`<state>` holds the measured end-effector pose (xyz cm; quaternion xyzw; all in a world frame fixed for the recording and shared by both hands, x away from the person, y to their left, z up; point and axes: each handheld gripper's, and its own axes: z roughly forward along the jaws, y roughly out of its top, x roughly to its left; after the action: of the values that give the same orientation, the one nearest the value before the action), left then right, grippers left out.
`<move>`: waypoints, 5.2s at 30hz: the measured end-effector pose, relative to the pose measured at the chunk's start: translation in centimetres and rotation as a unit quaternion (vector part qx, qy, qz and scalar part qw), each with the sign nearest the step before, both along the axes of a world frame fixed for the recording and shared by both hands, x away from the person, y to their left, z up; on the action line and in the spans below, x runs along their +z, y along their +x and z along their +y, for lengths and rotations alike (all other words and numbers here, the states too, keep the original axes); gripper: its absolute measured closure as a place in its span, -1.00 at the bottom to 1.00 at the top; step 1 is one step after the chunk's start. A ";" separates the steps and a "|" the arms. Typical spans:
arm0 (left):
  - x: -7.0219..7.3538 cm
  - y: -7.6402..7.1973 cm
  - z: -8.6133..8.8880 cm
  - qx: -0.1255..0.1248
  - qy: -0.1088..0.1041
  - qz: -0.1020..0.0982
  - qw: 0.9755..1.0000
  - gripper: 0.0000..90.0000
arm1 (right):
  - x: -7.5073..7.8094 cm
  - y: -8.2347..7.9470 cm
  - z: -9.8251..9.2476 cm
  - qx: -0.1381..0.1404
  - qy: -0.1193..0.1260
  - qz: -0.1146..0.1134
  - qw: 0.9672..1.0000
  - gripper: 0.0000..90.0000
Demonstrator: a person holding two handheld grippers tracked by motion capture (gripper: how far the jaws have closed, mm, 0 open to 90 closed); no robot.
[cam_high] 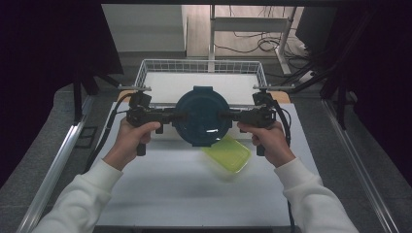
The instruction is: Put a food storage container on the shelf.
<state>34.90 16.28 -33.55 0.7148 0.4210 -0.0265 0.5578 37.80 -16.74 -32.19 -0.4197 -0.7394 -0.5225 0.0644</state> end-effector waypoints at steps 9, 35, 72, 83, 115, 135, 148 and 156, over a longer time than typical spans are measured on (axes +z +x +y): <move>1.1 1.5 0.0 0.002 -0.003 -0.009 1.000 -0.02 | 1.3 1.5 0.1 0.000 -0.003 -0.011 1.000 -0.07; 3.7 8.6 1.3 -0.005 -0.009 -0.004 1.000 -0.02 | 4.8 8.3 1.1 0.002 -0.017 -0.011 1.000 -0.07; 0.5 15.5 1.5 0.022 -0.077 0.095 0.992 -0.10 | 2.5 15.5 1.4 -0.038 0.007 0.097 0.995 -0.12; -0.3 16.5 1.5 0.033 -0.096 0.117 0.988 -0.12 | 1.7 16.5 1.2 -0.057 0.025 0.133 0.989 -0.14; -0.6 16.3 1.2 0.043 -0.096 0.132 0.986 -0.18 | 1.0 16.5 1.4 -0.075 0.028 0.166 0.983 -0.22; 1.3 14.4 1.6 0.081 -0.051 0.052 0.994 -0.51 | 2.6 15.0 2.1 -0.097 -0.026 0.066 0.993 -0.56; 2.7 10.5 1.6 0.068 0.021 -0.010 0.997 -0.59 | 4.9 11.1 0.9 -0.075 -0.051 -0.039 0.995 -0.64; 2.1 6.3 1.7 0.063 0.059 -0.043 0.995 -0.59 | 4.5 7.9 -0.9 -0.058 -0.080 -0.077 0.992 -0.58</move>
<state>41.20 18.02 -31.42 0.7188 0.4414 0.0646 0.5332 45.68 -17.61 -27.67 -0.4241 -0.7564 -0.4948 -0.0568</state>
